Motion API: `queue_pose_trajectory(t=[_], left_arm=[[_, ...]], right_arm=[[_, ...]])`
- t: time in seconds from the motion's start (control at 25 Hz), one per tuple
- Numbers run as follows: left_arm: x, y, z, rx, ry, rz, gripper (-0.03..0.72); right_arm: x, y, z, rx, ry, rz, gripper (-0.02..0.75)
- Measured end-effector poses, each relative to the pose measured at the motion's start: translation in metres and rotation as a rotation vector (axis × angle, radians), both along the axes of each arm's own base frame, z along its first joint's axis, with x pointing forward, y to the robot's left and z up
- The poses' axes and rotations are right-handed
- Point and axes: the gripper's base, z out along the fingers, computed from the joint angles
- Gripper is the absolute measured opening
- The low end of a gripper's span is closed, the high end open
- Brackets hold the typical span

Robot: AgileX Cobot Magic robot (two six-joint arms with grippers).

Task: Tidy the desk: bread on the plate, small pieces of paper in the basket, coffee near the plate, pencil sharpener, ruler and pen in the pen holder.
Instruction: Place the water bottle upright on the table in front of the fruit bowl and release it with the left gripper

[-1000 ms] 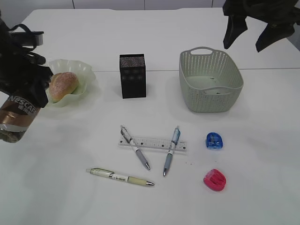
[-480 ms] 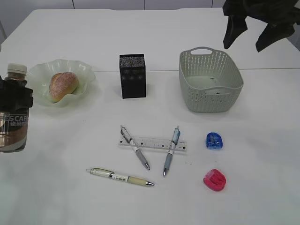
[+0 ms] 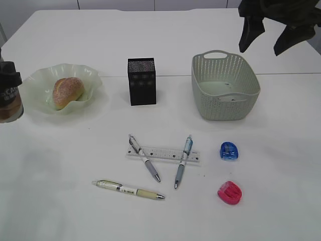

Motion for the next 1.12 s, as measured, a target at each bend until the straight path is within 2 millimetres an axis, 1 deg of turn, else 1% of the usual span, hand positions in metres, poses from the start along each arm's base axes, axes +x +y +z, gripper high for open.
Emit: queue_pose_trajectory(t=[0.08, 0.24, 0.32, 0.48, 0.6, 0.72, 0.88, 0.96, 1.12], left_arm=[[0.004, 0.001, 0.001, 0.006, -0.06, 0.014, 0.296], [0.011, -0.001, -0.009, 0.03, -0.114, 0.008, 0.296], [0.014, -0.002, -0.013, 0.015, -0.139, 0.009, 0.296], [0.014, -0.004, -0.02, -0.034, -0.212, -0.005, 0.296], [0.012, -0.006, -0.032, -0.064, -0.235, -0.021, 0.296], [0.009, -0.007, -0.053, -0.062, -0.184, -0.037, 0.296], [0.011, -0.009, -0.076, -0.052, -0.111, -0.056, 0.296], [0.011, -0.01, -0.082, -0.046, -0.09, -0.072, 0.296], [0.016, -0.012, -0.088, -0.043, -0.08, -0.086, 0.296]], right_arm=[[0.0, 0.0, 0.0, 0.0, 0.0, 0.0, 0.577], [0.0, 0.0, 0.0, -0.004, -0.001, 0.005, 0.577], [0.0, 0.0, 0.0, -0.005, -0.002, 0.009, 0.577], [0.0, 0.0, 0.0, -0.007, -0.003, 0.014, 0.577], [0.0, 0.0, 0.0, -0.007, -0.003, 0.014, 0.577], [0.0, 0.0, 0.0, -0.007, -0.003, 0.014, 0.577], [0.0, 0.0, 0.0, -0.007, -0.003, 0.014, 0.577], [0.0, 0.0, 0.0, -0.009, -0.003, 0.013, 0.577], [0.0, 0.0, 0.0, -0.01, -0.003, 0.015, 0.577]])
